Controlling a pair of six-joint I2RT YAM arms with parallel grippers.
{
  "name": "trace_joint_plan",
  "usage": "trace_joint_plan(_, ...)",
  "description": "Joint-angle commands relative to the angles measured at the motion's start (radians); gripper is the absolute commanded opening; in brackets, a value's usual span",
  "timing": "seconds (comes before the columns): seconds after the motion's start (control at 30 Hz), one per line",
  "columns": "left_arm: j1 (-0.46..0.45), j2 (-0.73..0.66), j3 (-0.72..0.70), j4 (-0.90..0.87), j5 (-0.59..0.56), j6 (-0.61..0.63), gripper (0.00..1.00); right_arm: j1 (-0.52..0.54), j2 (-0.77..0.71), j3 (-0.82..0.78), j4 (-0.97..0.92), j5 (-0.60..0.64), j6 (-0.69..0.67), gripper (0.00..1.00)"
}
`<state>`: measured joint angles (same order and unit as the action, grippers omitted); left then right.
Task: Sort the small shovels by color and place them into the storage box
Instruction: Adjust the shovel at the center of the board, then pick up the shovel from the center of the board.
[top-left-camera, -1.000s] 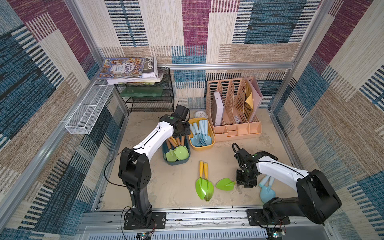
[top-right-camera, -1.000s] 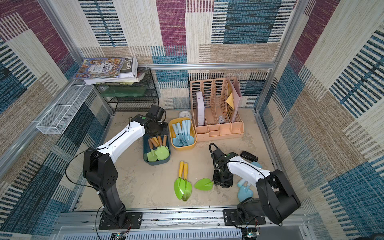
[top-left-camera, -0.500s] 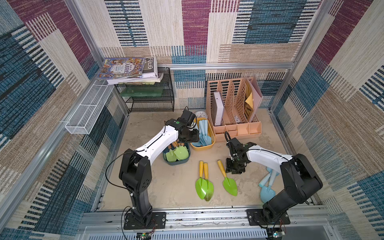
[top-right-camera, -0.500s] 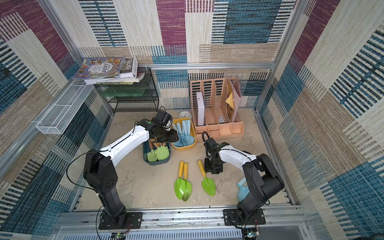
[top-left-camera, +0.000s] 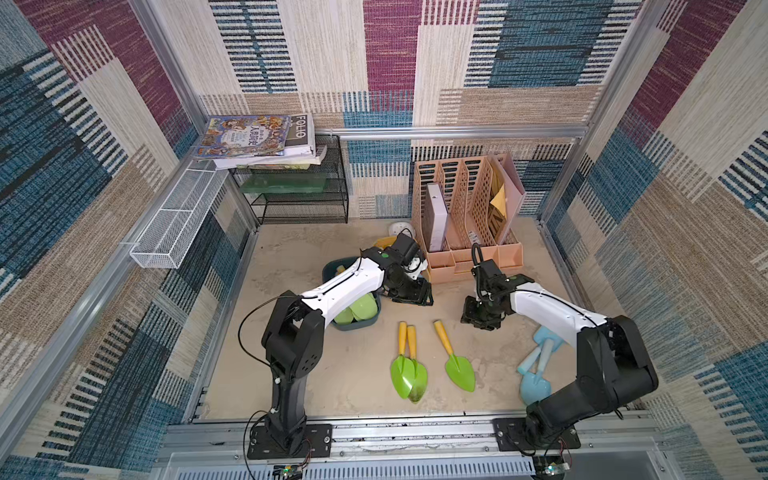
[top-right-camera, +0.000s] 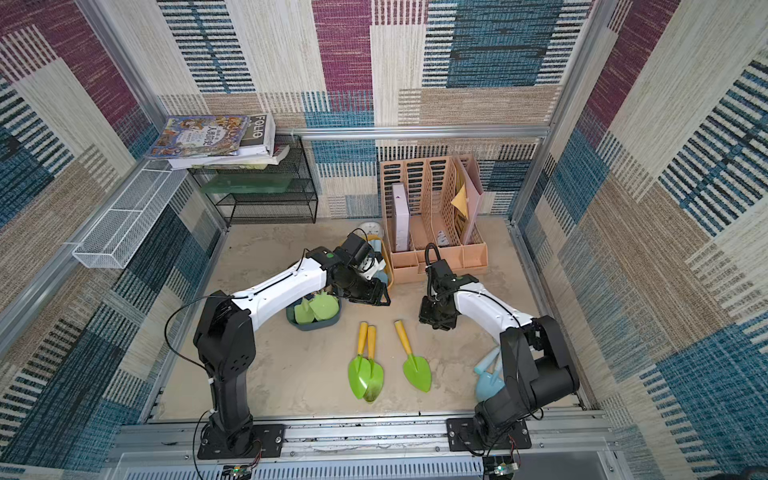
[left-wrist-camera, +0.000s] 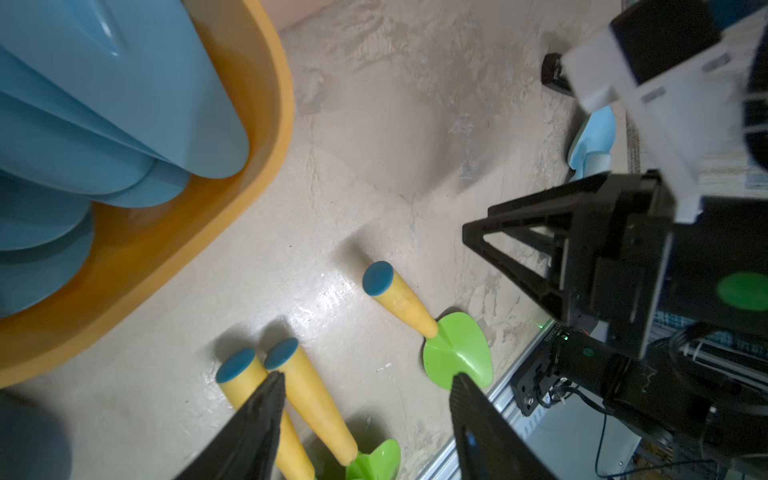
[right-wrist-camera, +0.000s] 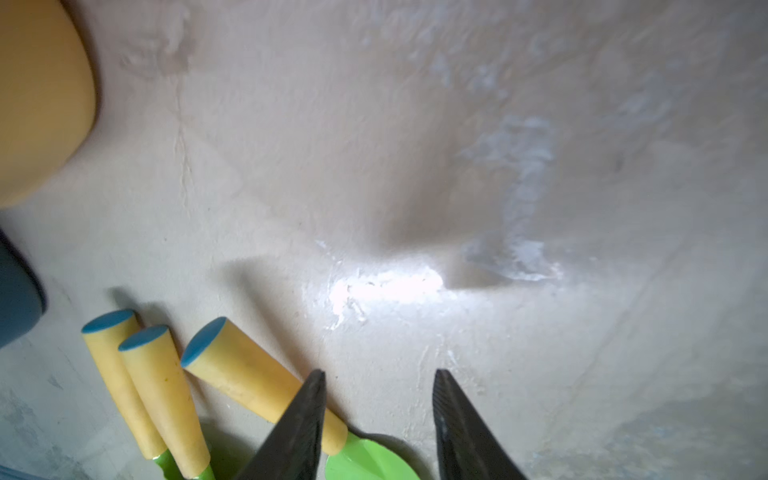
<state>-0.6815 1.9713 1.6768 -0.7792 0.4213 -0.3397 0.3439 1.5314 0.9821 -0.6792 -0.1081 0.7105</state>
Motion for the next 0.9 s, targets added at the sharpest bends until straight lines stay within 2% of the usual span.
trace_joint_plan(0.0,-0.028,0.039,0.036,-0.048,-0.009,0.005,0.68,-0.024,-0.019,0.006,-0.006,0.026,-0.011,0.47)
trace_joint_plan(0.17,-0.076,0.122,0.105,-0.116,-0.039,-0.038,0.74,-0.063,-0.076,-0.022,-0.020,0.026,-0.056,0.48)
trace_joint_plan(0.37,-0.120,0.227,0.211,-0.193,-0.056,-0.082,0.77,-0.124,-0.153,-0.071,-0.006,0.009,-0.102,0.48)
trace_joint_plan(0.6,-0.143,0.317,0.289,-0.285,-0.091,-0.161,0.73,-0.179,-0.176,-0.102,0.013,-0.056,-0.165,0.48)
trace_joint_plan(0.87,-0.175,0.387,0.333,-0.306,-0.081,-0.232,0.70,-0.207,-0.211,-0.152,0.037,-0.104,-0.220,0.48)
